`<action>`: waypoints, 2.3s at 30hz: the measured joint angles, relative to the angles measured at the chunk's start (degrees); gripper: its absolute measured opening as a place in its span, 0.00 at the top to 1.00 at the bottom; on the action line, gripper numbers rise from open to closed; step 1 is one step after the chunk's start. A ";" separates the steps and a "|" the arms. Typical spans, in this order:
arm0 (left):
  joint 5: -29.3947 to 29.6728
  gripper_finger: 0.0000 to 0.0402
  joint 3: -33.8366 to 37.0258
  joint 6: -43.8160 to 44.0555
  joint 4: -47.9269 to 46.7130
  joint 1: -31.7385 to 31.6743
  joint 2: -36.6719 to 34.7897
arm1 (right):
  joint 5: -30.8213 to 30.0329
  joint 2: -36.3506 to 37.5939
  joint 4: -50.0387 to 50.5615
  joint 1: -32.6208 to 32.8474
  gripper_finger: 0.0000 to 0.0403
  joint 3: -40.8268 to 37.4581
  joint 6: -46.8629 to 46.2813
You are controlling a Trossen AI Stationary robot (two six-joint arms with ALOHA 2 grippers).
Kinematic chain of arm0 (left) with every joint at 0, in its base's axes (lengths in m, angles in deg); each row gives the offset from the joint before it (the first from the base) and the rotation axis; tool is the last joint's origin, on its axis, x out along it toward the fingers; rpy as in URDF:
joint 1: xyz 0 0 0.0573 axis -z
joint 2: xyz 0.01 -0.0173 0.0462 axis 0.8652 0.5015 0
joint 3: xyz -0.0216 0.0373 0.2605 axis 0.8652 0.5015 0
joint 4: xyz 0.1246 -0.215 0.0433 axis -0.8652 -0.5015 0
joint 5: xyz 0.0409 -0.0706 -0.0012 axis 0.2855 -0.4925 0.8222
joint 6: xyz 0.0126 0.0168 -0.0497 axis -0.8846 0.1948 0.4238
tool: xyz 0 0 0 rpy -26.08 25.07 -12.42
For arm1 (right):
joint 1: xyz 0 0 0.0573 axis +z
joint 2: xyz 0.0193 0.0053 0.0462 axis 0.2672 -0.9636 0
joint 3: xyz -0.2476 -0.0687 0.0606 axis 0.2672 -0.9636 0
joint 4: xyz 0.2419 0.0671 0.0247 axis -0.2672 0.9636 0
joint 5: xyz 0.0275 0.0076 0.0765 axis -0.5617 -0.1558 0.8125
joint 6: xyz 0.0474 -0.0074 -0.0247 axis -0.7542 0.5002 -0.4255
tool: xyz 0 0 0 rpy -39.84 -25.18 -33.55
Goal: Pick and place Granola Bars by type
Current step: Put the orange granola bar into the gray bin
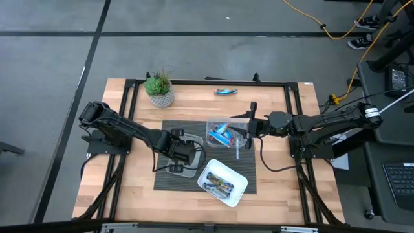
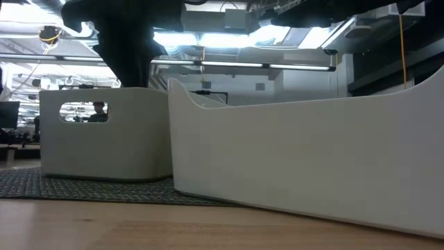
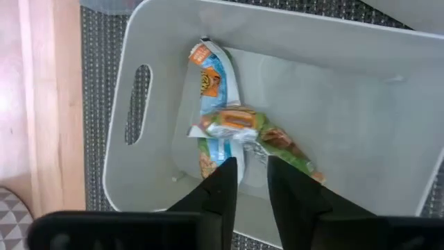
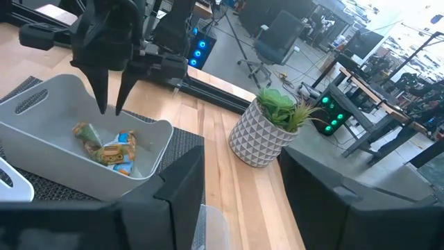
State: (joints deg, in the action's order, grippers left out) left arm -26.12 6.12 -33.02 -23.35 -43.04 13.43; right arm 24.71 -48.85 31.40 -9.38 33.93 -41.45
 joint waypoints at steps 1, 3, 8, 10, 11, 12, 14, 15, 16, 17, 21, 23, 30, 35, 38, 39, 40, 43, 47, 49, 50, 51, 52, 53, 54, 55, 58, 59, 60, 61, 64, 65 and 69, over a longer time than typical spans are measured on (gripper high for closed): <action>0.24 0.80 0.00 0.00 0.00 0.00 0.00 | 0.00 0.00 0.00 -0.01 0.52 0.00 0.00; 0.75 0.77 0.00 -0.04 -0.03 0.00 0.00 | 0.01 0.00 0.00 0.01 0.52 0.00 0.00; 1.73 0.72 0.00 -2.02 -0.26 -0.20 0.00 | 0.00 0.00 0.00 0.00 0.52 0.00 0.00; 2.96 0.71 0.00 -2.47 -0.26 -0.26 0.00 | 0.01 0.00 0.00 0.00 0.52 0.00 0.00; 3.76 0.71 0.00 -2.51 -0.26 -0.26 0.00 | 0.02 0.00 0.00 0.01 0.52 0.00 0.05; 4.51 0.71 0.00 -2.55 -0.26 -0.26 0.00 | 0.00 0.00 0.00 -0.01 0.52 0.00 0.16; 5.65 0.71 0.00 -2.54 -0.26 -0.26 -0.02 | 0.00 0.00 0.12 0.01 0.52 0.00 0.19; 5.99 0.71 0.00 -2.40 -0.26 -0.26 -0.02 | 0.00 0.00 0.27 0.01 0.52 0.00 0.20; 6.24 0.71 0.00 -2.22 -0.26 -0.26 -0.02 | 0.00 0.00 0.31 -0.01 0.52 0.00 0.20; 6.42 0.71 0.00 -2.19 -0.26 -0.26 -0.02 | 0.01 0.00 0.28 0.00 0.52 0.00 0.16; 9.25 0.72 0.00 -2.12 -0.22 -0.26 -0.02 | 0.00 0.00 1.38 0.00 0.52 0.00 0.89; 11.04 0.72 0.00 -1.83 -0.20 -0.20 -0.02 | 0.00 0.00 1.77 -0.01 0.52 0.00 1.33; 14.12 0.72 0.03 1.44 0.02 -0.07 -0.02 | -0.35 -0.03 1.02 -7.59 0.52 0.81 2.74; 14.38 0.72 0.03 4.07 0.07 0.53 -0.02 | 3.70 -1.42 8.14 -20.74 0.52 5.50 -2.29; 14.74 0.72 0.03 4.04 0.08 1.16 -0.02 | 9.28 -3.41 13.38 -26.91 0.52 9.71 -4.11; 14.94 0.72 0.03 4.02 0.07 1.32 -0.02 | 10.12 -4.44 15.23 -28.44 0.52 11.39 -4.53; 15.17 0.72 0.03 4.02 0.07 1.51 -0.02 | 10.88 -5.57 17.70 -29.84 0.50 13.09 -4.52; 15.99 0.71 0.03 4.01 0.15 1.86 -0.02 | 11.13 -10.29 24.09 -33.08 0.42 18.63 -4.15; 16.35 0.71 0.03 4.00 0.17 2.47 -0.02 | 13.99 -18.81 33.27 -35.98 0.27 27.13 -3.20; 16.35 0.72 0.03 3.96 0.17 2.95 -0.02 | 14.06 -23.81 37.42 -37.00 0.21 30.99 -3.06; 16.37 0.72 0.03 3.94 0.17 3.13 -0.02 | 14.07 -26.27 38.91 -37.44 0.19 32.64 -2.86; 16.47 0.72 0.03 3.91 0.18 3.37 -0.02 | 14.05 -28.71 40.23 -37.88 0.17 34.21 -2.30; 16.85 0.71 0.03 3.89 0.19 3.53 -0.02 | 14.04 -31.06 41.09 -38.36 0.16 35.62 -1.56; 17.52 0.71 0.03 3.89 0.17 3.74 -0.02 | 13.98 -33.27 41.77 -38.79 0.15 36.92 -0.57; 18.25 0.71 0.03 3.89 0.21 3.87 -0.02 | 13.60 -35.41 42.62 -39.19 0.15 38.17 0.46; 18.77 0.71 0.03 3.89 0.21 4.00 -0.02 | 13.07 -37.33 43.17 -39.62 0.15 39.27 1.35; 18.73 0.71 0.03 3.89 0.20 4.17 -0.02 | 12.54 -42.70 44.72 -41.05 0.16 42.38 2.94; 18.39 0.71 0.03 3.89 0.20 4.32 -0.02 | 12.50 -44.27 45.53 -41.45 0.17 43.42 3.39; 17.98 0.71 0.03 3.91 0.21 4.46 -0.02 | 12.50 -45.62 46.56 -41.85 0.17 44.37 4.02; 17.80 0.71 0.03 3.91 0.20 4.66 -0.02 | 12.52 -46.79 47.78 -42.14 0.17 45.25 4.23; 17.75 0.72 0.03 3.91 0.22 5.34 -0.02 | 12.08 -49.61 50.81 -42.56 0.17 47.37 4.35; 17.77 0.72 0.03 3.94 0.20 5.49 -0.02 | 12.13 -50.14 51.71 -42.57 0.17 47.71 4.39; 17.81 0.72 0.03 4.08 0.24 6.42 -0.02 | 13.41 -51.33 52.24 -42.75 0.15 47.89 5.35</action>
State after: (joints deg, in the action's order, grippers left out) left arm -8.31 6.15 -28.94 -23.11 -36.62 13.41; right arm 38.12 -100.18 83.64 -52.13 81.82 -36.10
